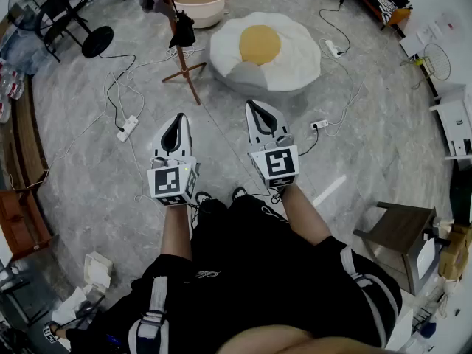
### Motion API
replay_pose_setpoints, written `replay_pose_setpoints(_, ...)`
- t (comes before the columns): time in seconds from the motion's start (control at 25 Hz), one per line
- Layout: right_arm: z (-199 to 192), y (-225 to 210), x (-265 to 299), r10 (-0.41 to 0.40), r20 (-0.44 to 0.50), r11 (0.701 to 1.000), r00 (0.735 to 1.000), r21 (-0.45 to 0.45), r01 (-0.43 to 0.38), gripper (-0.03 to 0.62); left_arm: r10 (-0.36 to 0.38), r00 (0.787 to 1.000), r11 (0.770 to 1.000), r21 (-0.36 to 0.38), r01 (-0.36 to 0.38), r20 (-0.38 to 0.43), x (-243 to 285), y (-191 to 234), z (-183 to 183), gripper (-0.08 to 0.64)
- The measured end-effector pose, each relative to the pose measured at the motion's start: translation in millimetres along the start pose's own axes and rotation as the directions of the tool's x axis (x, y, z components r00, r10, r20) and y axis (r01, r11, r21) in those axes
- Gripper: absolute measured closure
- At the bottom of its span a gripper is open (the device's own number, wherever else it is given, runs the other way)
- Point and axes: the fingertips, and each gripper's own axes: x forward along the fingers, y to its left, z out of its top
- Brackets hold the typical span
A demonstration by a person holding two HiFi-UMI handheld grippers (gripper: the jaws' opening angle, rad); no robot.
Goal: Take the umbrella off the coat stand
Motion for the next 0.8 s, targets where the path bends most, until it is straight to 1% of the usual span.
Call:
replay_pose_setpoints(0.12,-3.4,-4.6,-5.2,0.017,-0.014,1.000,1.000,0.010,-0.017,0.588,0.004,1.000,1.000,-0.006,-0.004,-0.012,1.9,-10.3,-4.9,0.561)
replay_pose_setpoints(0.36,-15.0,-7.9,-21.3,0.100,0.010,0.994,0.995,0.035,-0.100,0.586,0.034,0.999,0.999,-0.006,-0.034,-0.022,-3.5,-33.4,-16.0,0.561)
replay_pose_setpoints(0.4,-21.7,-6.0,-22.8,0.119,0.008,0.992,0.993,0.039,-0.120,0.567,0.044,0.999,0.999,-0.009,-0.044,-0.023,-6.1,-36.4,-20.3,0.561)
replay_pose_setpoints(0.44,-29.7,-3.8,-23.6,0.140,0.000,0.989,0.990,0.049,-0.140,0.503,0.053,0.998,0.998,-0.014,-0.053,-0.025,-8.5,-39.0,-25.4,0.561)
replay_pose_setpoints(0.48,-38.4,-1.8,-23.5,0.158,-0.011,0.986,0.987,0.058,-0.157,0.466,0.059,0.998,0.998,-0.022,-0.059,-0.032,-10.4,-41.0,-31.4,0.561)
replay_pose_setpoints(0.6,-59.9,3.7,-20.9,0.200,-0.055,0.978,0.978,0.065,-0.196,0.410,0.069,0.995,0.996,-0.055,-0.073,-0.072,-13.9,-40.1,-50.1,0.561)
replay_pose_setpoints(0.64,-63.3,5.5,-19.4,0.216,-0.064,0.975,0.974,0.067,-0.211,0.379,0.073,0.994,0.995,-0.064,-0.079,-0.083,-13.9,-38.1,-54.2,0.561)
replay_pose_setpoints(0.72,-68.0,4.9,-12.6,0.237,-0.066,0.969,0.969,0.082,-0.231,0.336,0.081,0.992,0.994,-0.065,-0.088,-0.097,-9.4,-32.2,-59.2,0.561)
replay_pose_setpoints(0.8,-73.2,2.0,-1.1,0.245,-0.063,0.966,0.968,0.103,-0.238,0.313,0.082,0.991,0.994,-0.061,-0.089,-0.106,-0.1,-23.6,-63.5,0.561)
